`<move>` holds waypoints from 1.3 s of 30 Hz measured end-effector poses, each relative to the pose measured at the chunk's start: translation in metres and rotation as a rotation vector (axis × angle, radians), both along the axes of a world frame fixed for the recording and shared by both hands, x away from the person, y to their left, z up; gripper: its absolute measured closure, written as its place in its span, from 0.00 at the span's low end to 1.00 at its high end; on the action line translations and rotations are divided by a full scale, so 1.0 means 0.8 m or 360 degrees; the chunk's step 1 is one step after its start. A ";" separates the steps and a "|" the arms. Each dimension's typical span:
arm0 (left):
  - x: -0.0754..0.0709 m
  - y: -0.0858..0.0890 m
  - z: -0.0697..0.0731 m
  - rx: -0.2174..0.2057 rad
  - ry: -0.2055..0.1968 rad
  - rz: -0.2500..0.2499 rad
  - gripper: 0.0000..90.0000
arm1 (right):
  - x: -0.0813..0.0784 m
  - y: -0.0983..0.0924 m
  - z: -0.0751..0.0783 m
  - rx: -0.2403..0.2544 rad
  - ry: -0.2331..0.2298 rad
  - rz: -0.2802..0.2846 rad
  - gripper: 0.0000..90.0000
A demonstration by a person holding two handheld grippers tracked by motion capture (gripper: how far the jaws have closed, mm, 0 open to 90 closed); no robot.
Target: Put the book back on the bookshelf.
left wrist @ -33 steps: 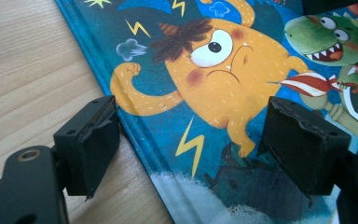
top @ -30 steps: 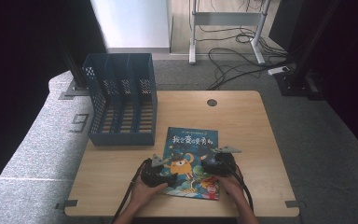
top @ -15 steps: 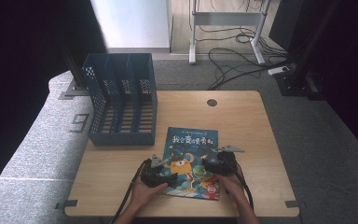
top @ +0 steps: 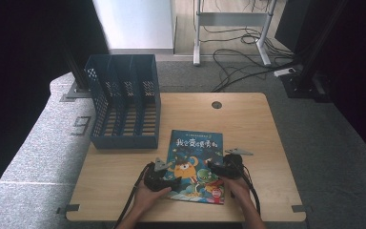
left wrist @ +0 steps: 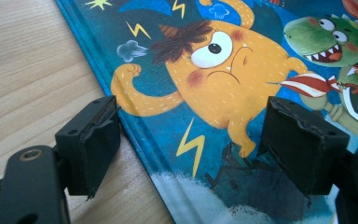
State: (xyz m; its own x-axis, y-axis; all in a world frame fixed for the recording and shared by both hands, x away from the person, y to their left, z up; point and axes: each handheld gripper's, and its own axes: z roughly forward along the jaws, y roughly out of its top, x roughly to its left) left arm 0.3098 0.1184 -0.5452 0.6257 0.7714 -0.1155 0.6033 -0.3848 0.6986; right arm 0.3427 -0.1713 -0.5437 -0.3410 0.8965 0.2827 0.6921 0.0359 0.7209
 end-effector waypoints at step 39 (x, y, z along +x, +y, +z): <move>0.002 0.002 0.000 -0.0041 0.0022 0.0003 0.20 | 0.003 -0.016 0.006 0.0184 0.0024 -0.0023 0.32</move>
